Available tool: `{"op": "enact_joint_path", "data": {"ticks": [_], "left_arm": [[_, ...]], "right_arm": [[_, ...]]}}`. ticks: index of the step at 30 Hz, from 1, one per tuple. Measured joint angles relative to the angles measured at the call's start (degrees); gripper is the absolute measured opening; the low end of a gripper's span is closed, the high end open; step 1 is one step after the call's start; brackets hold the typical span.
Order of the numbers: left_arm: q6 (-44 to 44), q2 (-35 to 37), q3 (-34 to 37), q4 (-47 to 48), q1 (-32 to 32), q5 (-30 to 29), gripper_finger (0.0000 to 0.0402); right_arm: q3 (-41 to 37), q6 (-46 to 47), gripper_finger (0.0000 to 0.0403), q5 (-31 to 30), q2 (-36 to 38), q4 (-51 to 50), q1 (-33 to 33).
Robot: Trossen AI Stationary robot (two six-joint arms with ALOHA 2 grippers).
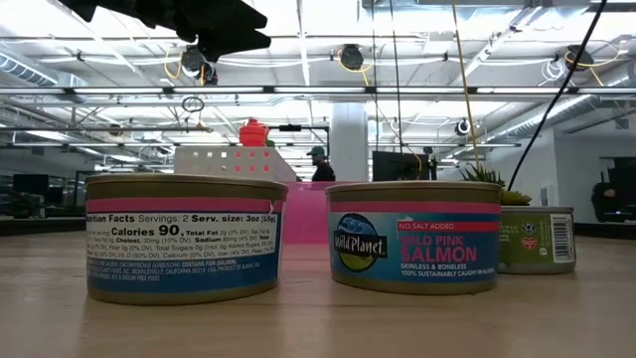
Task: Pick & Place Food Item
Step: Put the right green tuna can into the red bin
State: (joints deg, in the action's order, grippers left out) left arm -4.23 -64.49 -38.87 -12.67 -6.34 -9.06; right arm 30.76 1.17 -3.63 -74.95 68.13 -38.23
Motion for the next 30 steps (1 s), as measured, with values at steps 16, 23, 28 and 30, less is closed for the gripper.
{"op": "enact_joint_path", "data": {"ticks": [16,23,28,30], "left_arm": [[0.00,0.00,0.00,-0.02,0.01,0.00,0.0244],[0.00,0.00,0.00,-0.03,0.00,0.00,0.0243],[0.00,0.00,0.00,-0.02,-0.01,0.02,0.0243],[0.00,0.00,0.00,-0.03,0.01,0.01,0.0243]], "right_arm": [[40.68,26.54,0.0294,-17.64,-8.73,-87.48,-3.98],[58.49,59.83,0.0310,3.38,-15.89,-133.48,-4.28],[56.75,81.58,0.0300,15.90,-16.37,-150.61,-6.58],[56.05,87.96,0.0298,18.60,-16.16,-155.00,-8.68]]}}
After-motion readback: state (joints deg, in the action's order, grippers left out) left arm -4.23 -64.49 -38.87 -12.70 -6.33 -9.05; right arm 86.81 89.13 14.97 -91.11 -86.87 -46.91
